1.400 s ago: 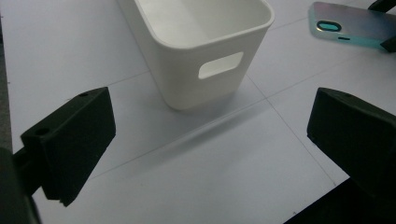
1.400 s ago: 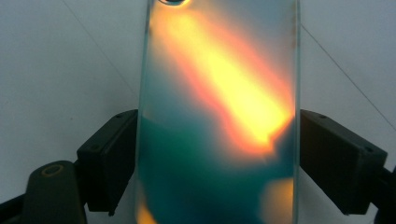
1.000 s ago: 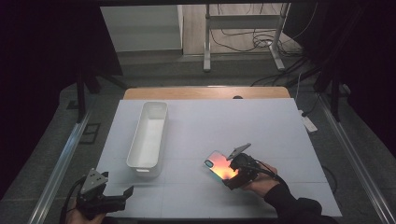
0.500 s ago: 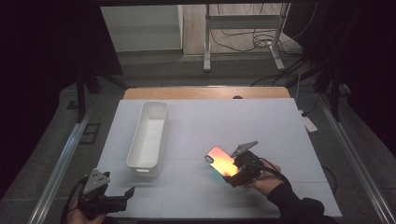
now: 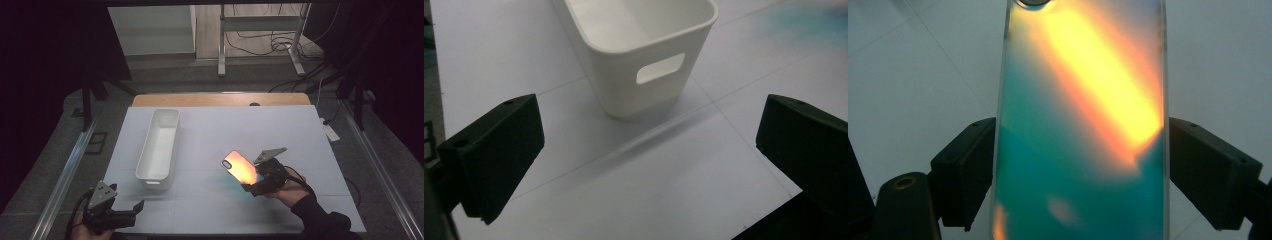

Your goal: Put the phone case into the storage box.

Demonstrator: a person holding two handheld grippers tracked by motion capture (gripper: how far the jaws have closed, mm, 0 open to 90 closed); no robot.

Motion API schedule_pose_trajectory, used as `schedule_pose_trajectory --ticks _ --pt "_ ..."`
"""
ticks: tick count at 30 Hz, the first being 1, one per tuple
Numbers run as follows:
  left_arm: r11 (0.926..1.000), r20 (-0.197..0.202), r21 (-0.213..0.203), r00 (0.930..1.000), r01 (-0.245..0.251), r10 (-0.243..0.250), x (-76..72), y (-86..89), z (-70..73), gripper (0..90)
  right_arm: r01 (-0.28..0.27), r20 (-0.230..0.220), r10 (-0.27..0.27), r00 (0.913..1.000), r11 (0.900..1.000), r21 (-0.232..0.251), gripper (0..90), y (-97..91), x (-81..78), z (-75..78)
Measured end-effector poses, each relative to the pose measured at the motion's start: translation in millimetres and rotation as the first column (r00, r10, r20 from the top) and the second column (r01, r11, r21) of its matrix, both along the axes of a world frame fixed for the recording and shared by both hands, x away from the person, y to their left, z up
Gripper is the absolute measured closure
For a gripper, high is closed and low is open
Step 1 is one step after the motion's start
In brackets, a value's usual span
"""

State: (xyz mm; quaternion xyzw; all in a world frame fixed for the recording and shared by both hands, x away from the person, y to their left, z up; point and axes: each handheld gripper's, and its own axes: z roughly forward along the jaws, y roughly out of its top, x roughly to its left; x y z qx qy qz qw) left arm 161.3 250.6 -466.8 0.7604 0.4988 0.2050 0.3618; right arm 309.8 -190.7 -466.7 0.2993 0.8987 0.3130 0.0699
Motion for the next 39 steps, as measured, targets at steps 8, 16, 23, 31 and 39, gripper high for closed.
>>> schedule_pose_trajectory --ticks 8,16,23,31,39 --pt "0.9994 0.041 -0.026 0.999 0.022 -0.021 2.0 -4.0 10.1 0.0 0.014 0.018 -0.015 0.9997 0.9985 0.053 16.9 -8.9 -0.7 9.5" --pt "0.9949 0.054 -0.069 0.9961 0.074 -0.07 9.6 -12.0 15.1 0.0 0.018 0.025 -0.021 0.9995 0.9951 0.097 16.9 -14.2 -0.3 16.2" --pt "0.9876 0.077 -0.095 0.99 0.125 -0.118 16.8 -21.7 20.3 0.0 0.007 0.033 -0.011 0.9994 0.9914 0.13 16.9 -16.9 -0.1 20.5" --pt "0.97 0.099 -0.119 0.9746 0.212 -0.201 31.1 -38.2 24.4 0.0 -0.001 0.048 -0.007 0.9988 0.9846 0.175 16.9 -20.9 -0.3 26.9" --pt "0.9489 0.108 -0.131 0.9556 0.287 -0.274 45.5 -55.2 25.8 0.0 -0.017 0.054 0.006 0.9985 0.9794 0.201 16.9 -22.7 -1.2 31.2"
